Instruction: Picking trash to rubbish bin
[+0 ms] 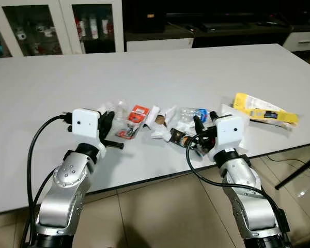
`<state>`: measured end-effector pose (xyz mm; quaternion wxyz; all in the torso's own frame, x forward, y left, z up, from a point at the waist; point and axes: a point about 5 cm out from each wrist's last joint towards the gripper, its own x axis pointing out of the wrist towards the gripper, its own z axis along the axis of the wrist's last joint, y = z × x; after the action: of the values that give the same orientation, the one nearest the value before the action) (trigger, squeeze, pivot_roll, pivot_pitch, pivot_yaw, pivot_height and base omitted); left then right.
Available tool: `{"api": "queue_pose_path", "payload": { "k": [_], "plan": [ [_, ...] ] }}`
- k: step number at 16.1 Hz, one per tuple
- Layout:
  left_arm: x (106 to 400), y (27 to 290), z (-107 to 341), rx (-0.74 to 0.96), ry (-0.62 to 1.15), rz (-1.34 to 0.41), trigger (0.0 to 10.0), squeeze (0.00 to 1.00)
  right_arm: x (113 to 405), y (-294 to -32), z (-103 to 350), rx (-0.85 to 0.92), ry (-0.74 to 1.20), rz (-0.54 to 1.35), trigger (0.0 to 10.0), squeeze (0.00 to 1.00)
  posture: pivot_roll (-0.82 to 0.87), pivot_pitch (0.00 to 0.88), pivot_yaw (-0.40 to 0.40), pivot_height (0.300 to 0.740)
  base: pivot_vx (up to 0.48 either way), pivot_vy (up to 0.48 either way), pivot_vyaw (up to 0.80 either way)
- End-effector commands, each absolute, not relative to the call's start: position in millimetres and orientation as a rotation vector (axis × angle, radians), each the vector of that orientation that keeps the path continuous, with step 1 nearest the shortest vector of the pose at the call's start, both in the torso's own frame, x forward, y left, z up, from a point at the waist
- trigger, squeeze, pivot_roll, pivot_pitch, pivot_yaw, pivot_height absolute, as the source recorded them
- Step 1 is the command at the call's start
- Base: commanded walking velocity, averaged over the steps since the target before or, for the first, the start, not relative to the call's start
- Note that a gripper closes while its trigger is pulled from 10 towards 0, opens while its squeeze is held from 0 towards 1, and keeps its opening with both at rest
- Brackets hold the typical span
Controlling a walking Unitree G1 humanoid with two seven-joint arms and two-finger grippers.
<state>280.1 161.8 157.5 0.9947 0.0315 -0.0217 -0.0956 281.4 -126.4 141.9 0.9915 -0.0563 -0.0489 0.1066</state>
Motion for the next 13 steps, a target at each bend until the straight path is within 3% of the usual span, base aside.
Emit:
{"api": "queue_pose_path", "payload": {
  "k": [1, 6, 13],
  "plan": [
    [279.0, 157.5, 155.9, 0.082, -0.052, -0.194, 10.0, 0.0, 279.4, -132.8, 129.9, -0.115, -0.038, 0.201, 10.0, 0.0, 0.01, 0.0, -0.061, 0.74, 0.0, 0.0, -0.69],
    [281.2, 159.8, 156.1, 0.094, -0.056, -0.185, 10.0, 0.0, 278.4, -131.5, 125.1, -0.078, -0.017, 0.186, 10.0, 0.0, 0.0, 0.0, -0.055, 0.74, 0.0, 0.358, -0.7],
    [281.5, 160.1, 155.5, 0.1, -0.054, -0.181, 10.0, 0.0, 277.2, -123.1, 123.4, -0.11, -0.011, 0.257, 10.0, 0.0, 0.0, 0.0, -0.057, 0.74, 0.0, 0.399, 0.0]
  ]
}}
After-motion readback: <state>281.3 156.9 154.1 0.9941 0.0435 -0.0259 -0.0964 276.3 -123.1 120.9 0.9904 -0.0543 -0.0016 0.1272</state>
